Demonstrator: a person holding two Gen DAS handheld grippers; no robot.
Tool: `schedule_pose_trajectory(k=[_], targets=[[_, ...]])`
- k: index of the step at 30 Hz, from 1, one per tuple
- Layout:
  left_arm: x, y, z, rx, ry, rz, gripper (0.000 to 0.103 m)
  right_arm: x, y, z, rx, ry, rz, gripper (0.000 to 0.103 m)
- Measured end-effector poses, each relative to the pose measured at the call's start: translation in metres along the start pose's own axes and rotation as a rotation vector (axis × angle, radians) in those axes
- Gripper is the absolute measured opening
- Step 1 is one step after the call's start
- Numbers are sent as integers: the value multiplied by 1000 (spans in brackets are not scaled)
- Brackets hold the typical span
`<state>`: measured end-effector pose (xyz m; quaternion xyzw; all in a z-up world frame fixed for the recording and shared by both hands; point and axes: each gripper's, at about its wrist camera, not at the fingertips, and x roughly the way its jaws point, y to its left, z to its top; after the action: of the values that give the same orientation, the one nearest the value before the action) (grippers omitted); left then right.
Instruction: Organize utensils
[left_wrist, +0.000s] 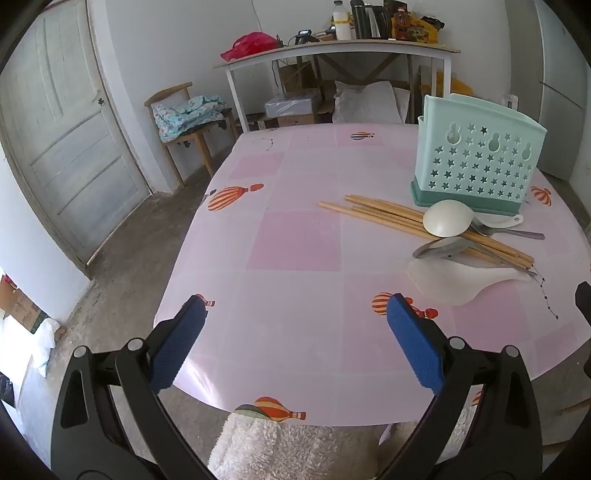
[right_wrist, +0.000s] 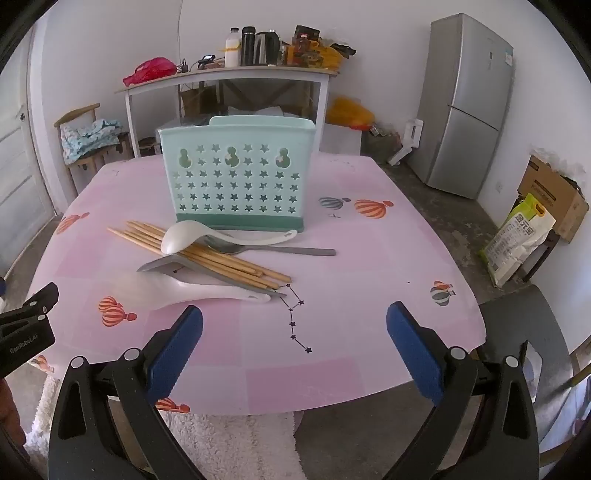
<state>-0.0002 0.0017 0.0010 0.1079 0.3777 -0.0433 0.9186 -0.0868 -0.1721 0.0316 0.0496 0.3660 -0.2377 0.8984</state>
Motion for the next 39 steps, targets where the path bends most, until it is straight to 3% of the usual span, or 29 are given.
schedule_pose_trajectory(k=[39], targets=[[1, 1, 2, 8, -10, 21, 95, 3, 5, 0, 0, 0, 11, 97]])
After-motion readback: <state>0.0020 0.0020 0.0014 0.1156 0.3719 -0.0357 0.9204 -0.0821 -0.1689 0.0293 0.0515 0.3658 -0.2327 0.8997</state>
